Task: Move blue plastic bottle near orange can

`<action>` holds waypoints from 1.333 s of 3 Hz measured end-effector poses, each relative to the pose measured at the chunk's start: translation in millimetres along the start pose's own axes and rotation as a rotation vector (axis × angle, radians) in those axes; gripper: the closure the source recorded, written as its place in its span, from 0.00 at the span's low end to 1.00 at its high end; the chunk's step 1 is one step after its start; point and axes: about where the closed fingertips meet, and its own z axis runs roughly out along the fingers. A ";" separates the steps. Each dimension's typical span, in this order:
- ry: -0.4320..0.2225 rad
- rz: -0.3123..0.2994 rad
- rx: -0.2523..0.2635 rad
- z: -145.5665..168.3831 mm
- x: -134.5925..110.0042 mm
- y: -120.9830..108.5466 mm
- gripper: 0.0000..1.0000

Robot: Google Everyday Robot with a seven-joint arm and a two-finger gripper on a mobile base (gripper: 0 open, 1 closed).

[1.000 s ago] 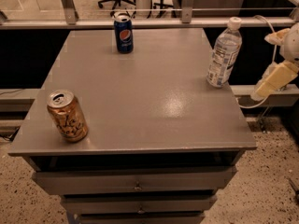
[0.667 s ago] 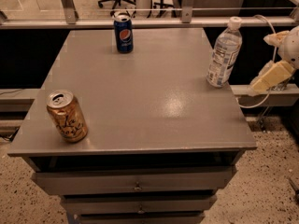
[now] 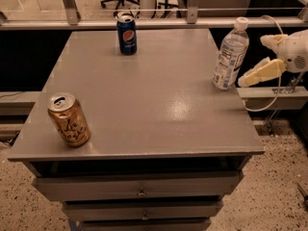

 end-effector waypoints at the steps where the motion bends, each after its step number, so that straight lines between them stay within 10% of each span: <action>1: -0.089 0.034 -0.019 10.9 -10.3 -4.5 0.00; 2: -0.166 0.061 -0.052 27.4 -27.3 -1.7 0.00; 4: -0.215 0.065 -0.070 43.0 -40.0 0.4 0.44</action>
Offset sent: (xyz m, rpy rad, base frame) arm 0.0324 0.0483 0.0165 0.2708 -0.0463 0.0664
